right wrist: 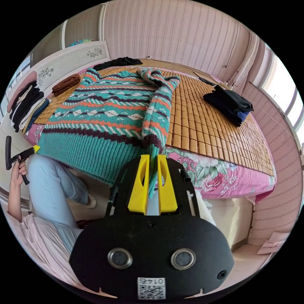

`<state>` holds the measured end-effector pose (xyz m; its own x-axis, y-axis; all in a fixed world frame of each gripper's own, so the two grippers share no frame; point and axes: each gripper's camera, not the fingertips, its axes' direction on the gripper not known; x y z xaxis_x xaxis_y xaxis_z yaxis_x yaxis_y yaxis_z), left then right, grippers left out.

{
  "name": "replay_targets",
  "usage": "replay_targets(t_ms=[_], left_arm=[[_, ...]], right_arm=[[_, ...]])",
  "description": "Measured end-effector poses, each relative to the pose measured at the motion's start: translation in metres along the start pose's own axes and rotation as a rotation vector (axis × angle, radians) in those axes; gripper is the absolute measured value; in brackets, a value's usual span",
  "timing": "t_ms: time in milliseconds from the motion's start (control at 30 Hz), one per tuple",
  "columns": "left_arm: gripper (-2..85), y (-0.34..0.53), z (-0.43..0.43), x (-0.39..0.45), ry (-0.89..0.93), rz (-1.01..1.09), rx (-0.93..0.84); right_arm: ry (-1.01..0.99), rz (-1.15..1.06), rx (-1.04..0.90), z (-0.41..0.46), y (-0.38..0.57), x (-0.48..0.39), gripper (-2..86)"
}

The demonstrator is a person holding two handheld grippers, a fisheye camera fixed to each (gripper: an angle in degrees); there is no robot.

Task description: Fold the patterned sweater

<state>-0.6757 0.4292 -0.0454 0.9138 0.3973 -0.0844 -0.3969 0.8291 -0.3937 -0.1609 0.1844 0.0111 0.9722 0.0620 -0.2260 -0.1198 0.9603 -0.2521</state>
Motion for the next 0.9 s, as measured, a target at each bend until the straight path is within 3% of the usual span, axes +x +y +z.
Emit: replay_targets(t_ms=[100, 333, 467, 567, 700, 833, 900], left_arm=[[5.2, -0.014, 0.024, -0.005, 0.148, -0.001, -0.104], [3.2, -0.019, -0.001, -0.009, 0.243, -0.035, 0.061], [3.2, -0.016, -0.016, 0.007, 0.059, 0.016, 0.103], [4.2, -0.022, 0.001, 0.018, -0.030, 0.085, 0.042], [8.0, -0.030, 0.007, 0.043, -0.177, 0.152, 0.013], [7.5, -0.029, -0.005, 0.057, -0.230, 0.207, 0.070], [6.8, -0.032, -0.016, 0.053, -0.138, 0.204, 0.119]], right_arm=[[0.018, -0.011, 0.007, 0.003, 0.000, 0.000, 3.6], [-0.028, 0.015, 0.043, 0.001, 0.001, 0.018, 4.0], [-0.272, 0.088, 0.063, 0.000, 0.017, 0.043, 3.8], [-0.300, 0.111, -0.050, 0.021, 0.021, 0.053, 4.3], [-0.377, 0.121, -0.027, 0.021, 0.022, 0.070, 5.7], [-0.403, 0.124, 0.042, 0.017, 0.029, 0.088, 6.8], [-0.399, 0.130, 0.092, 0.013, 0.029, 0.095, 6.1]])
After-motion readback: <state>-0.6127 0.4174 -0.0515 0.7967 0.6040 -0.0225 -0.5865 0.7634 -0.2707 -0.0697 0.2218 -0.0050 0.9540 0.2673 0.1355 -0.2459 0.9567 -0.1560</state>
